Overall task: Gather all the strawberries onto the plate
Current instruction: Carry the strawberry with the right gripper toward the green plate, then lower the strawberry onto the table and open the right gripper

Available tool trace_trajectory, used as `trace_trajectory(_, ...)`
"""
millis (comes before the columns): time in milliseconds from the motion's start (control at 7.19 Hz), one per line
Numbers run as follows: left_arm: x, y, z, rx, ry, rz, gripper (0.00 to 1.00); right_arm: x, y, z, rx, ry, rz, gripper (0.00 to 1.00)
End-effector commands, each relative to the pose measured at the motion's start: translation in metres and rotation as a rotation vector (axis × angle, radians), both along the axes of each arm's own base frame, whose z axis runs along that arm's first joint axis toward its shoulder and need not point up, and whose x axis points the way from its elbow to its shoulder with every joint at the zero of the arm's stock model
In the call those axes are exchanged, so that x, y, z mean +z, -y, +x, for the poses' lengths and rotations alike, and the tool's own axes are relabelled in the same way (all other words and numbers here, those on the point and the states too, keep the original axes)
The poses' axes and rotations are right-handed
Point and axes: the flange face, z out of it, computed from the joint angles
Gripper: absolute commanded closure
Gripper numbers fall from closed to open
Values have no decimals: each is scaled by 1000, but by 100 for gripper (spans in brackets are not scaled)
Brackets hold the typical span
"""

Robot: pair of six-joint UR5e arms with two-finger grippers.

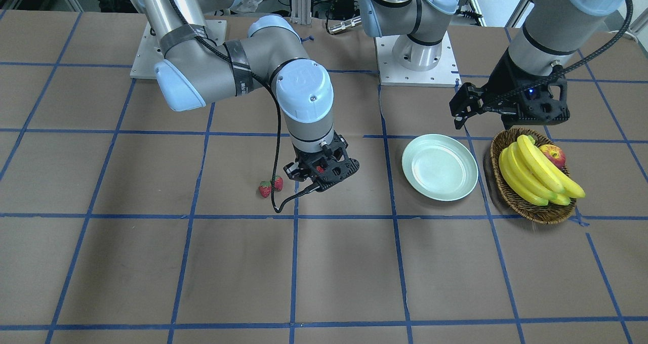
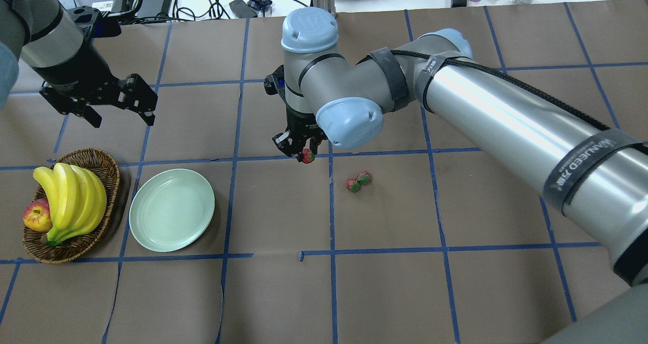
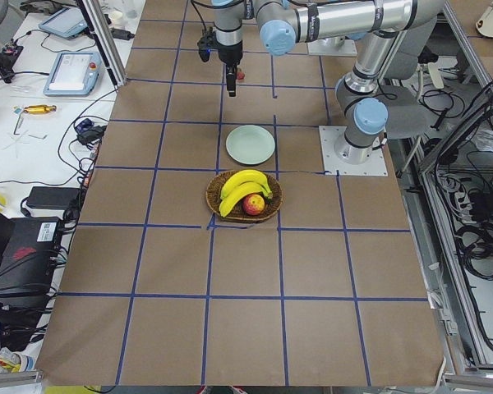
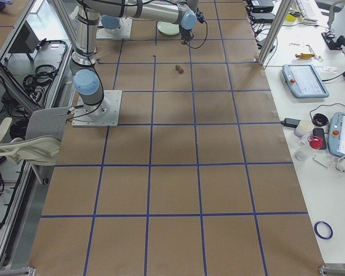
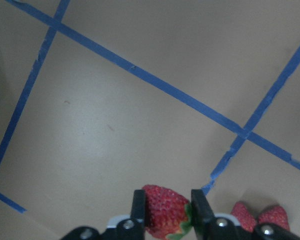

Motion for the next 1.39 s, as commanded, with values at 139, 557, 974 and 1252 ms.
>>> trace_trajectory(139, -4, -2, 0, 0, -2, 20, 0, -57, -8, 30, 18, -16, 36, 100)
trace_trajectory(557, -5, -3, 0, 0, -4, 28, 0, -81, -11, 37, 15, 12, 96, 74)
trace_trajectory(974, -5, -3, 0, 0, -4, 28, 0, -90, -12, 36, 16, 7, 109, 4)
trace_trajectory(1252, -5, -2, -2, -3, -3, 25, 0, -82, -13, 36, 11, 8, 103, 0)
